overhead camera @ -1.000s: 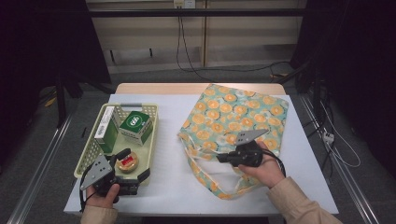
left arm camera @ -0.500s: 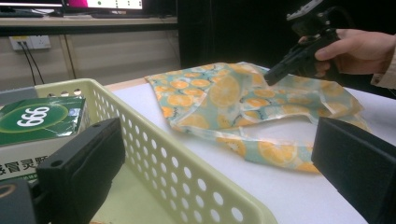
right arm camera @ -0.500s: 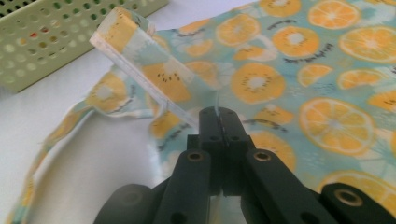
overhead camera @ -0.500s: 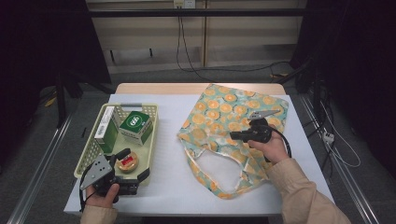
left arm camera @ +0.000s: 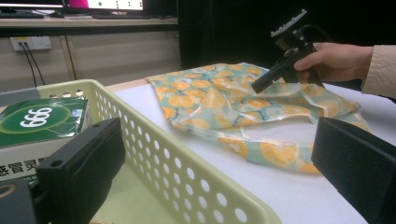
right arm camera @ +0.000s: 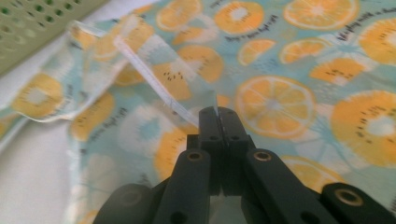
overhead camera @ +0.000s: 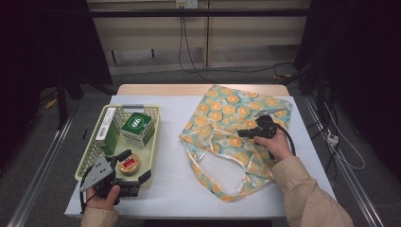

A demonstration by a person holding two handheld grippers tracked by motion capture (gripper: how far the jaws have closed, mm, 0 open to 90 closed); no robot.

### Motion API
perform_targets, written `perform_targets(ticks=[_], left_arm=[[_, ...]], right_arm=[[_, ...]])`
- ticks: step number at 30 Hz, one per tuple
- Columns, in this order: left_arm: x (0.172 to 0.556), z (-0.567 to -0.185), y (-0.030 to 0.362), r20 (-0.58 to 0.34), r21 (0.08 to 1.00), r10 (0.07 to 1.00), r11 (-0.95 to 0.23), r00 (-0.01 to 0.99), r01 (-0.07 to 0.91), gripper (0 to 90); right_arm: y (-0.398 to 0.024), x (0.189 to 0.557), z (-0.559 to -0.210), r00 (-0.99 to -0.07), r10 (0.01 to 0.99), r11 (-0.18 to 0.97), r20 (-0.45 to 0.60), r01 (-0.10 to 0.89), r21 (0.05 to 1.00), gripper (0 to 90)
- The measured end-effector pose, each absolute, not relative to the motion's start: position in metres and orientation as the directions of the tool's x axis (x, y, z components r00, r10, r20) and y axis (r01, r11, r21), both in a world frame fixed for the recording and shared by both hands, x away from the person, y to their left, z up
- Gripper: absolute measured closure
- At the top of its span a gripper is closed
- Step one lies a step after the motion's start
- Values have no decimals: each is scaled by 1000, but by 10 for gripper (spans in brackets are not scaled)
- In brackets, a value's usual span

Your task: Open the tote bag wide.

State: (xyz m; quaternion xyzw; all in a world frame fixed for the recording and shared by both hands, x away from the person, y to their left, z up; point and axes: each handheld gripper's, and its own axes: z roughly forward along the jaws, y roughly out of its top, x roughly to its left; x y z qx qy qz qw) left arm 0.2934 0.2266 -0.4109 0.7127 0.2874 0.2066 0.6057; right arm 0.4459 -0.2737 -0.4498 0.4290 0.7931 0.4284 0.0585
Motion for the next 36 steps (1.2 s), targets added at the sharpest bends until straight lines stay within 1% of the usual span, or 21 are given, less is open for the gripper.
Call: perform_targets(ticks=[4, 6, 9, 11, 12, 13, 15, 17, 19, 21, 25, 30, 34, 36], left_arm=[[294, -411, 226, -55, 982, 659, -99, 750, 159, 25], [293, -411, 225, -58, 982, 659, -98, 750, 162, 25], [294, -411, 225, -50, 982, 658, -104, 752, 156, 25], [294, -412, 225, -53, 982, 659, -102, 751, 159, 25], [293, -412, 225, -55, 982, 659, -102, 750, 162, 25], [293, -412, 225, -56, 982, 660, -101, 749, 162, 25], [293, -412, 225, -52, 982, 659, -104, 750, 159, 25], [293, -411, 225, -52, 982, 661, -104, 749, 160, 25], [293, -411, 225, -50, 982, 660, -105, 750, 158, 25], [293, -411, 226, -48, 982, 660, -107, 750, 156, 25], [292, -411, 225, -49, 982, 661, -105, 749, 158, 25], [292, -410, 224, -53, 983, 659, -98, 750, 156, 25], [292, -411, 223, -54, 982, 658, -101, 751, 159, 25], [292, -411, 223, -55, 982, 658, -101, 751, 160, 25]], right_arm=[[-284, 449, -452, -582, 767, 227, 270, 641, 733, 900], [-288, 449, -452, -561, 784, 214, 265, 645, 733, 885], [-287, 447, -449, -571, 785, 233, 241, 632, 740, 758], [-284, 443, -443, -592, 775, 260, 221, 618, 741, 747], [-282, 440, -440, -599, 770, 262, 219, 610, 748, 706], [-280, 437, -435, -604, 768, 266, 212, 602, 753, 636], [-276, 431, -426, -616, 762, 265, 200, 578, 772, 565], [-272, 425, -417, -633, 755, 293, 170, 557, 777, 476], [-268, 416, -409, -672, 719, 299, 174, 527, 796, 480], [-261, 405, -404, -709, 686, 329, 163, 502, 800, 486], [-248, 385, -407, -759, 631, 377, 163, 483, 790, 539], [-240, 373, -421, -786, 595, 424, 166, 483, 766, 656], [-237, 369, -434, -798, 582, 465, 155, 484, 741, 713], [-234, 367, -438, -805, 575, 486, 146, 480, 730, 720]])
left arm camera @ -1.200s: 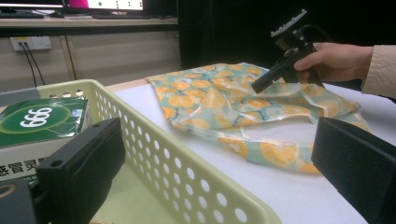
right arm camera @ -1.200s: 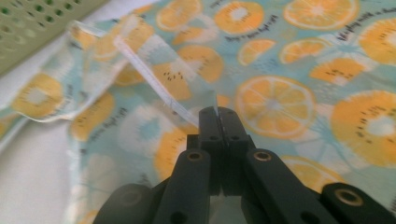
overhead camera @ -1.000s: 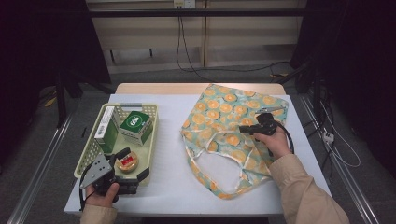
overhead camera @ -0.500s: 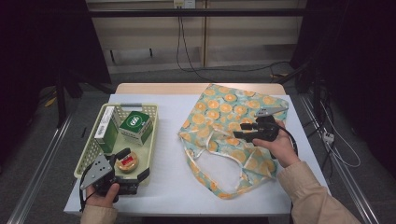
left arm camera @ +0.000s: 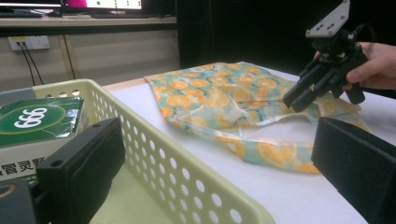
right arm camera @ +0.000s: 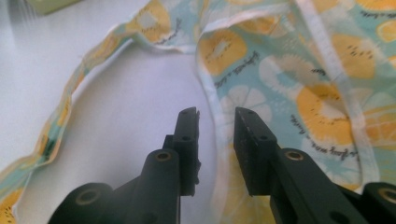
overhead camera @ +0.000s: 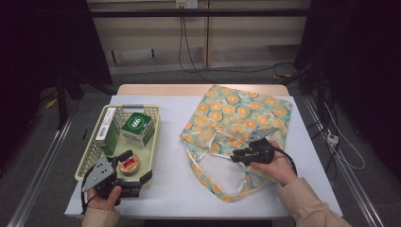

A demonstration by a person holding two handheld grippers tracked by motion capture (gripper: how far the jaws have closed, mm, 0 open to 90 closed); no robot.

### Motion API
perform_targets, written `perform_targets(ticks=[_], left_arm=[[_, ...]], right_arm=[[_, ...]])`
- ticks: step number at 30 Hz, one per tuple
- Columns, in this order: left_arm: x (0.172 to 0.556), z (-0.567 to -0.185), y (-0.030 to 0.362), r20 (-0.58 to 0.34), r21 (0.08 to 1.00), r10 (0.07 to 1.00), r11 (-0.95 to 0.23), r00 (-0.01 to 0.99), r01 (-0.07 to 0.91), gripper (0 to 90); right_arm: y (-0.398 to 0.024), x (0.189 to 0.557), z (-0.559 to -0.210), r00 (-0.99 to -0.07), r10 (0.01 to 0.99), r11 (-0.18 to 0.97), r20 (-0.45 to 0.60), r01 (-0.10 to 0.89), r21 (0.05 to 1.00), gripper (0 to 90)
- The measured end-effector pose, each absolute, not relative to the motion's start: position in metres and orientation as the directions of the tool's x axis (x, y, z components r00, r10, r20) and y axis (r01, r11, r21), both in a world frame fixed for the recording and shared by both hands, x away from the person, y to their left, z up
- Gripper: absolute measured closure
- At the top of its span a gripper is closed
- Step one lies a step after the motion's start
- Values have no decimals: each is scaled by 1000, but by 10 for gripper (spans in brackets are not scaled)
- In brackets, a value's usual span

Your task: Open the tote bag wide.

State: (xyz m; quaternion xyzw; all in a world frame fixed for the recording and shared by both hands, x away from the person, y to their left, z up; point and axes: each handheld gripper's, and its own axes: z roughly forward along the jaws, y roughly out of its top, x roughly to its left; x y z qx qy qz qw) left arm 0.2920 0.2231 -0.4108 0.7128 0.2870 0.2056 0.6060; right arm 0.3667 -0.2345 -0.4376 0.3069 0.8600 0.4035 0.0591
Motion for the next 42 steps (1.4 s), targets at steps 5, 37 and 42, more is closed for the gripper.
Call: perform_targets(ticks=[5, 37, 42], left_arm=[[292, -412, 223, -60, 981, 658, -100, 750, 166, 25], [292, -411, 223, -56, 980, 658, -106, 751, 166, 25], [293, -412, 223, -52, 980, 657, -110, 752, 163, 25]], right_arm=[[-227, 366, -446, -813, 575, 545, 91, 464, 698, 709], [-238, 373, -427, -771, 605, 405, 201, 515, 756, 900], [-238, 375, -428, -772, 602, 411, 201, 517, 751, 900]])
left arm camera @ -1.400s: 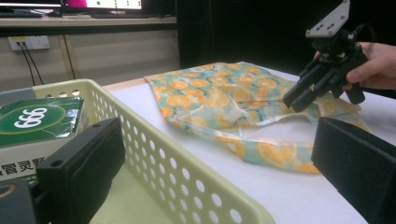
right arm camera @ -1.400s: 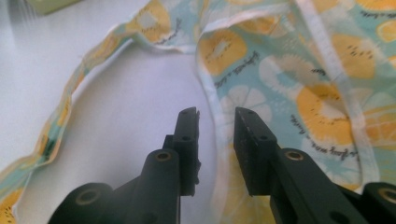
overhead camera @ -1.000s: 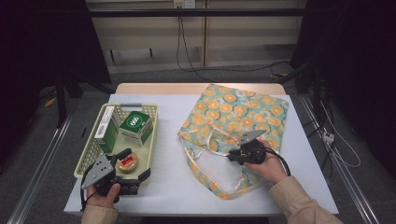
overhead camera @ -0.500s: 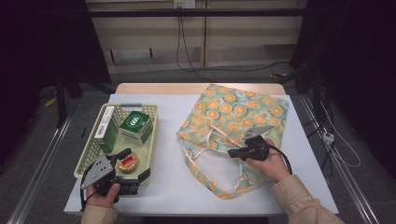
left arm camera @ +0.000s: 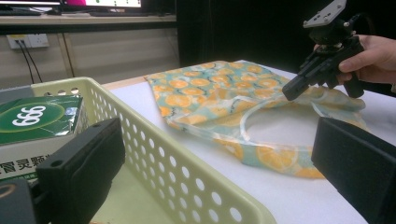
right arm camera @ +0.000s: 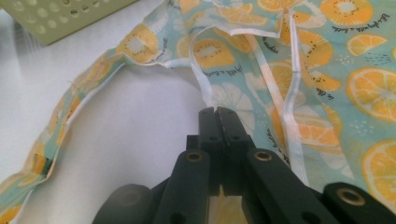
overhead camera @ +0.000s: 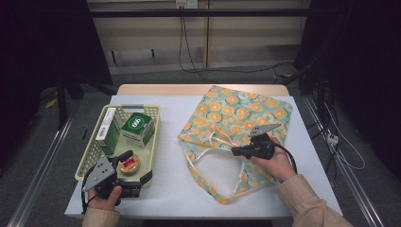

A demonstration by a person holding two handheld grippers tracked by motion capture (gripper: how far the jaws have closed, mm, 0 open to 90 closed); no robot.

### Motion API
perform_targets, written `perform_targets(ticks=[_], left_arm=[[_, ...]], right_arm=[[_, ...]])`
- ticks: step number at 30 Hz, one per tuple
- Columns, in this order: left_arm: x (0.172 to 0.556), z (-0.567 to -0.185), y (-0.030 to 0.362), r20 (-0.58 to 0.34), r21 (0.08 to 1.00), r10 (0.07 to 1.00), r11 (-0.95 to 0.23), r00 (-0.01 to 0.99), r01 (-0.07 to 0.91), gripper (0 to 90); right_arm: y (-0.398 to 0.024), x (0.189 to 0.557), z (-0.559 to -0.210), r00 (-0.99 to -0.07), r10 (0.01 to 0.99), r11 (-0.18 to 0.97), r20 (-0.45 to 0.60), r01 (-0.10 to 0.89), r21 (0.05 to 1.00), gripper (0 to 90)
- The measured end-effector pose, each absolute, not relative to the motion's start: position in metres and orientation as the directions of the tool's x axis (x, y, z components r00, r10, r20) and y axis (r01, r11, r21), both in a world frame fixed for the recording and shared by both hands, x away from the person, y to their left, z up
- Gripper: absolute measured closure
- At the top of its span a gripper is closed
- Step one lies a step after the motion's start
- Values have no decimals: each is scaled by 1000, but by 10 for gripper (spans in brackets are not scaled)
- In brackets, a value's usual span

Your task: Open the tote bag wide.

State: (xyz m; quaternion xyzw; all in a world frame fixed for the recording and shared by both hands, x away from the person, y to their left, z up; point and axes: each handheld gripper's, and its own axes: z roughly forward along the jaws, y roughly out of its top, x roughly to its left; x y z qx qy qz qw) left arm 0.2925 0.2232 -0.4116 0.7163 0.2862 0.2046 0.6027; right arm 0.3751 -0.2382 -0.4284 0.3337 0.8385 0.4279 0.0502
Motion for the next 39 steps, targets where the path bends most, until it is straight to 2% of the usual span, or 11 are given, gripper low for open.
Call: perform_targets(ticks=[11, 19, 32, 39], left_arm=[[293, -413, 222, -58, 980, 656, -107, 753, 169, 25], [293, -413, 222, -62, 980, 655, -104, 753, 171, 25], [294, -413, 222, -58, 979, 651, -110, 756, 171, 25], [294, -414, 223, -59, 979, 652, -110, 756, 172, 25]], right_arm=[[-238, 375, -428, -775, 594, 405, 217, 521, 751, 900], [-243, 380, -427, -746, 636, 394, 198, 535, 748, 900], [-285, 430, -432, -638, 721, 261, 270, 610, 748, 900], [-284, 441, -451, -615, 748, 281, 248, 633, 722, 900]])
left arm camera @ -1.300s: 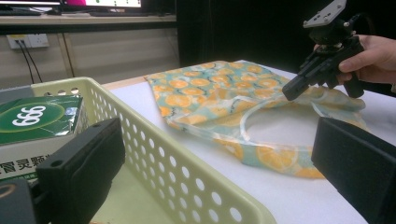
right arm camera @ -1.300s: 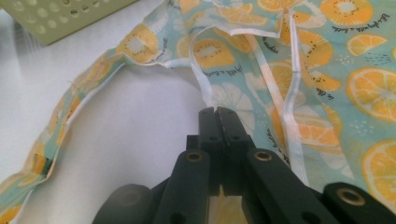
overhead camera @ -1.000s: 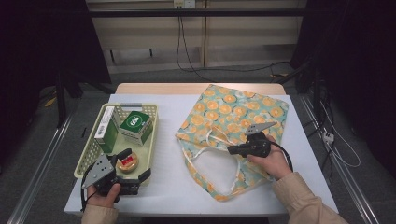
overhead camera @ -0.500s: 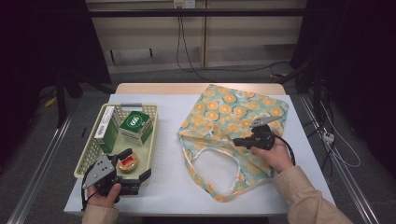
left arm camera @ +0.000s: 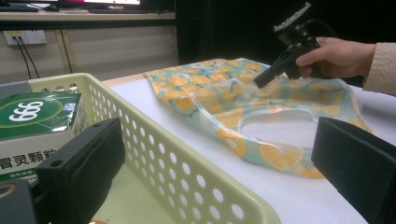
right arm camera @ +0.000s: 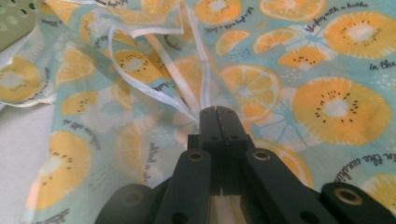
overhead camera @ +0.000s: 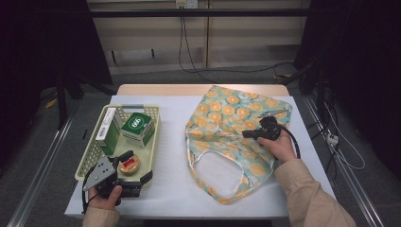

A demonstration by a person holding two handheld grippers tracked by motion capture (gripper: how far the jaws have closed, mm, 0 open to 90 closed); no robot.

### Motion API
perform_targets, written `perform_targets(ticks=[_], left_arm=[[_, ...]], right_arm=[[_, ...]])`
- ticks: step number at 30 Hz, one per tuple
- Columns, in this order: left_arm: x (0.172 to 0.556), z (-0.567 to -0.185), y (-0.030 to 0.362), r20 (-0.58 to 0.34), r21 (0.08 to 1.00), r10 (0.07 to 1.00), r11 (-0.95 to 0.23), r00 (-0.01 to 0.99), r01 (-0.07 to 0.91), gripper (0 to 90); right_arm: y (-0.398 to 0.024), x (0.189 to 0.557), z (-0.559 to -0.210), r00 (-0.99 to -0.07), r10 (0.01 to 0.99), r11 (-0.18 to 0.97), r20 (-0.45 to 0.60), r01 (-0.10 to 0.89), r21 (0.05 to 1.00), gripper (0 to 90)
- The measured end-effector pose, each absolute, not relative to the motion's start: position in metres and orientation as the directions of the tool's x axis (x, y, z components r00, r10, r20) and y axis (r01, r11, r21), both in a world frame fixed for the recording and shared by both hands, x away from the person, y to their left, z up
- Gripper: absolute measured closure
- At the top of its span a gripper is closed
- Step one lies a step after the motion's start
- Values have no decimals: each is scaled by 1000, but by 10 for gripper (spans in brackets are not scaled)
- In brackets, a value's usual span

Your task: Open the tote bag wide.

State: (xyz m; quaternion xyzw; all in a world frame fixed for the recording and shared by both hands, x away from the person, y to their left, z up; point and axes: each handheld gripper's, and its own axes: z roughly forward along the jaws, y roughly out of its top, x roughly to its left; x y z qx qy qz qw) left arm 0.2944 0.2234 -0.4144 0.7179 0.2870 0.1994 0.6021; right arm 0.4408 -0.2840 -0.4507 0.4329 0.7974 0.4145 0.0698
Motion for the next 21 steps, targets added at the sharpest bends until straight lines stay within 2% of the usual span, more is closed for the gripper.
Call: perform_targets(ticks=[9, 11, 21], left_arm=[[293, -413, 223, -65, 980, 654, -102, 753, 174, 25], [293, -413, 223, -65, 979, 654, -102, 754, 174, 25], [293, -412, 224, -65, 980, 654, -99, 754, 170, 25]], right_arm=[[-279, 439, -458, -621, 762, 336, 182, 620, 709, 900], [-278, 436, -456, -617, 768, 341, 172, 621, 705, 862], [-273, 419, -425, -631, 769, 343, 102, 542, 767, 515]])
